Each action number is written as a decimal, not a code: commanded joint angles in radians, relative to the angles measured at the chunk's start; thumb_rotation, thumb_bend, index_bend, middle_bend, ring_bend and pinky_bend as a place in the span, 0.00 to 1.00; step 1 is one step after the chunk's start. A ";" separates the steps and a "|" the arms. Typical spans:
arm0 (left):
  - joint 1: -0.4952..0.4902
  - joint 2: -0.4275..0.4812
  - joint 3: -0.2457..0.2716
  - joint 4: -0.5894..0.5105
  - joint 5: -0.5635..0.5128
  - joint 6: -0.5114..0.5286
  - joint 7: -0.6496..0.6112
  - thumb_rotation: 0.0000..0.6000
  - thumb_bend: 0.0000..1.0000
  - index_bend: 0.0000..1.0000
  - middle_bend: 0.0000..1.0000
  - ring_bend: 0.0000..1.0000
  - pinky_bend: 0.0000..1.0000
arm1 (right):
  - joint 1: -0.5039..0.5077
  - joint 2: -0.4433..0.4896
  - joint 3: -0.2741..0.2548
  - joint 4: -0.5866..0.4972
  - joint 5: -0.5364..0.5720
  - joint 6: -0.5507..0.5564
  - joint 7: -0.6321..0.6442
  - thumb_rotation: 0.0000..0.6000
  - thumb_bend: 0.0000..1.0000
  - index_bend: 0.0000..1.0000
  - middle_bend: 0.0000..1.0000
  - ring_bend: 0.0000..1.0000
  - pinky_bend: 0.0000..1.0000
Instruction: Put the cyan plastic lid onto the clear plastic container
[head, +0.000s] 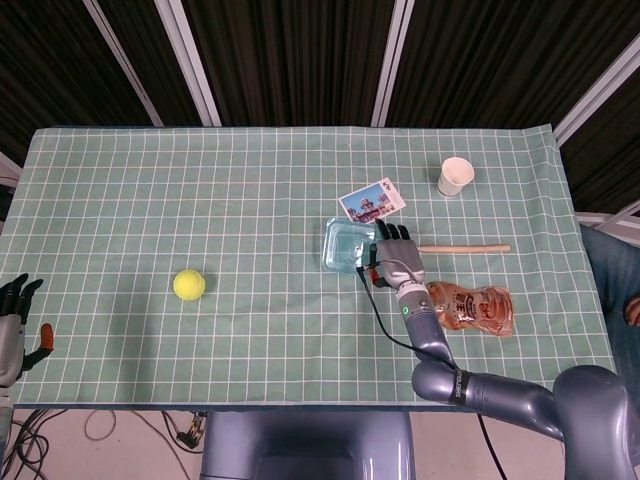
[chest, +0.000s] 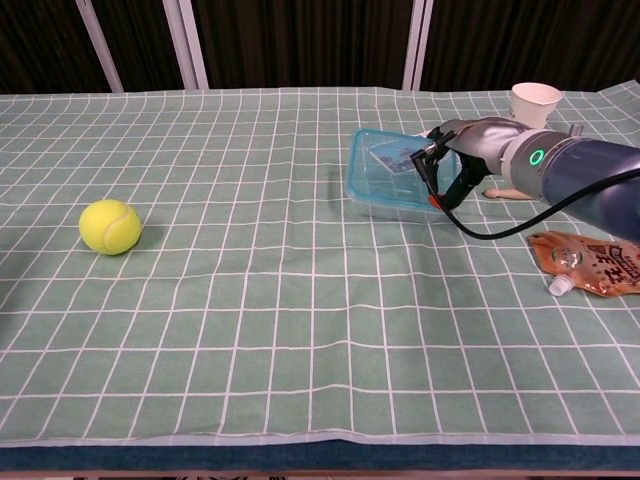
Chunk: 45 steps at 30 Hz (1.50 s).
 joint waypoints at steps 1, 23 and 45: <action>-0.001 0.001 0.001 -0.002 -0.003 -0.003 0.001 1.00 0.55 0.12 0.00 0.00 0.00 | 0.011 0.016 0.034 -0.008 -0.004 0.018 0.001 1.00 0.46 0.79 0.02 0.00 0.00; -0.001 0.001 -0.003 -0.002 -0.016 -0.003 0.002 1.00 0.55 0.12 0.00 0.00 0.00 | 0.122 -0.083 0.120 0.329 0.086 -0.156 0.024 1.00 0.46 0.80 0.02 0.00 0.00; -0.004 0.002 -0.005 -0.003 -0.028 -0.006 0.006 1.00 0.55 0.12 0.00 0.00 0.00 | 0.111 -0.152 0.121 0.513 -0.025 -0.261 0.166 1.00 0.46 0.80 0.02 0.00 0.00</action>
